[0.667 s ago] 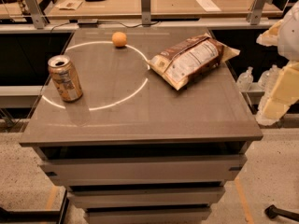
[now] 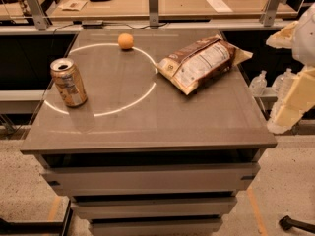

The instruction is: Move orange can near orange

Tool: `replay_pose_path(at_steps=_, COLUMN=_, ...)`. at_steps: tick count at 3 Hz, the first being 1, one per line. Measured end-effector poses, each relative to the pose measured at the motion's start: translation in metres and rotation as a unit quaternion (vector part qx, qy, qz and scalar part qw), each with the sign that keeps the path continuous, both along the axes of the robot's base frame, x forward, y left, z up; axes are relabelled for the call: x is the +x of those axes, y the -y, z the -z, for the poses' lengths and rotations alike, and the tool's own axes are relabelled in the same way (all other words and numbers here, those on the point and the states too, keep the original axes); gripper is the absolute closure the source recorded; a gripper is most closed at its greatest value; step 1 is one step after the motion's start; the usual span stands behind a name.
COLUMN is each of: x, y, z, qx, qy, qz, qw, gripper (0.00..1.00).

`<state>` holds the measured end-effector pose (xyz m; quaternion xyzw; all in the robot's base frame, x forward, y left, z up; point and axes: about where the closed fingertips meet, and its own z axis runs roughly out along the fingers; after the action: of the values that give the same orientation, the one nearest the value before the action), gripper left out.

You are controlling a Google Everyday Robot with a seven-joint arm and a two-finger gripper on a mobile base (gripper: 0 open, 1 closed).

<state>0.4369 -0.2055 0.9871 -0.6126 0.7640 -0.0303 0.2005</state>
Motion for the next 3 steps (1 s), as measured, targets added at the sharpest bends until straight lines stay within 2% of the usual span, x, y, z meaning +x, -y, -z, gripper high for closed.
replay_pose_path(at_steps=1, x=-0.003, y=-0.016, z=-0.001, qx=0.064, qy=0.022, qz=-0.026, qw=0.9974, gripper=0.0)
replay_pose_path(at_steps=2, x=-0.005, y=-0.033, z=-0.008, qx=0.139, qy=0.041, qz=-0.03, qw=0.9889, gripper=0.0)
replay_pose_path(at_steps=3, x=-0.003, y=-0.054, z=-0.016, qx=0.217, qy=0.059, qz=-0.021, qw=0.9742, gripper=0.0)
